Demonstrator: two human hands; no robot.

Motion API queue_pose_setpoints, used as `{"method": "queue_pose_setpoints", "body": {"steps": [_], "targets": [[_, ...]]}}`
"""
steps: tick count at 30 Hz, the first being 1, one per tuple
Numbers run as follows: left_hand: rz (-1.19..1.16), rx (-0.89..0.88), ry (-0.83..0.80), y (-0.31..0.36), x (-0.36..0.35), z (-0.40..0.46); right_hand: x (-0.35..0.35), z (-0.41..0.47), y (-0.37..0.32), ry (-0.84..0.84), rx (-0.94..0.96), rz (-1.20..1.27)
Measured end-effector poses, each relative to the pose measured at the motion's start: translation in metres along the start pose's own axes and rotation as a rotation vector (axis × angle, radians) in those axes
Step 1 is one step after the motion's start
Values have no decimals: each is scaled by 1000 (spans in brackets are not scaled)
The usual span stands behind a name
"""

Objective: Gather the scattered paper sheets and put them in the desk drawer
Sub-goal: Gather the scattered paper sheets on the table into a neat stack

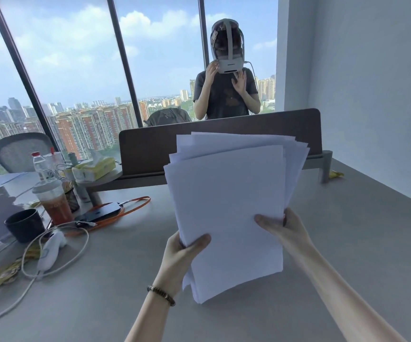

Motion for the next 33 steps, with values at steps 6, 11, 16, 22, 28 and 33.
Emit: {"method": "queue_pose_setpoints", "body": {"steps": [6,11,16,22,28,33], "targets": [[38,-81,67,11,-3,3,0,10,-22,10,120,-40],[1,-81,-56,19,-3,1,6,9,-38,-8,249,6],[29,-12,-29,-1,-4,0,4,1,-5,-90,111,61],[-75,-7,55,-16,-5,1,-5,-2,18,-55,81,69],[-30,-98,133,-12,-4,2,-6,-3,19,15,103,51],[-19,-148,110,4,-4,5,-7,-5,4,24,160,33]]}}
Point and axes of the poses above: each hand's wrist, its own z-axis towards the middle knuckle, its own x-axis out of the back of the hand, y = z × x, the point moved 6 cm from there along z, towards the middle knuckle
